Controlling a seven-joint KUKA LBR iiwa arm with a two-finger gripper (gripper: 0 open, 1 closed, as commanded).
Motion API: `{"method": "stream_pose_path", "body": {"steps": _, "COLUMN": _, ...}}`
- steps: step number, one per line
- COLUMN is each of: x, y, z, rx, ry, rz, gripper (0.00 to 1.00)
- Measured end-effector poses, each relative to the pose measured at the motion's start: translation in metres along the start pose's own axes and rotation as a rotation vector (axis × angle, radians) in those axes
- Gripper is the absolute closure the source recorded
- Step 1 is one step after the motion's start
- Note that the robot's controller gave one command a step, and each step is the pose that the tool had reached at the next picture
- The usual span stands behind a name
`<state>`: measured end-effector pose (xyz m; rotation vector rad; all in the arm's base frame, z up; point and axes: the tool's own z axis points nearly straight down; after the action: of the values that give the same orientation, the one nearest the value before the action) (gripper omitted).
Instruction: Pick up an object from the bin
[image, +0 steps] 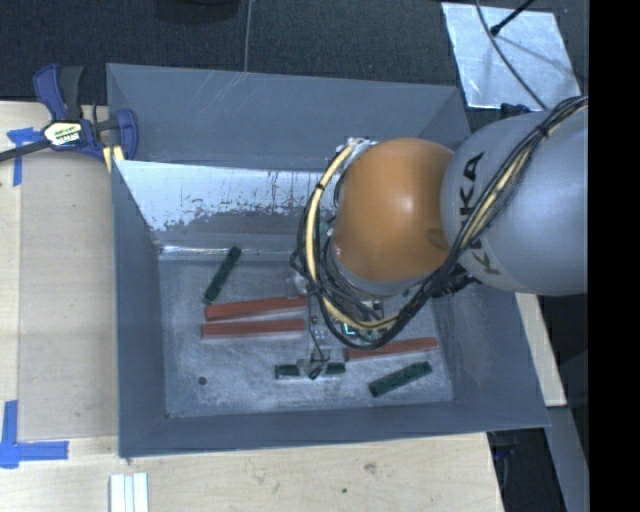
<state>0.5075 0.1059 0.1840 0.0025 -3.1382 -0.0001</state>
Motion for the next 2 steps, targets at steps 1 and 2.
{"method": "stream_pose_path", "body": {"steps": 1, "x": -0.0101, "y": -0.0300, "z": 0.1146, "rx": -0.002, "ry": -0.008, "rz": 0.090, "gripper": 0.00}}
{"method": "stream_pose_path", "body": {"steps": 2, "x": -0.0110, "y": -0.0300, "z": 0.1101, "rx": -0.001, "ry": -0.008, "rz": 0.091, "gripper": 1.00}}
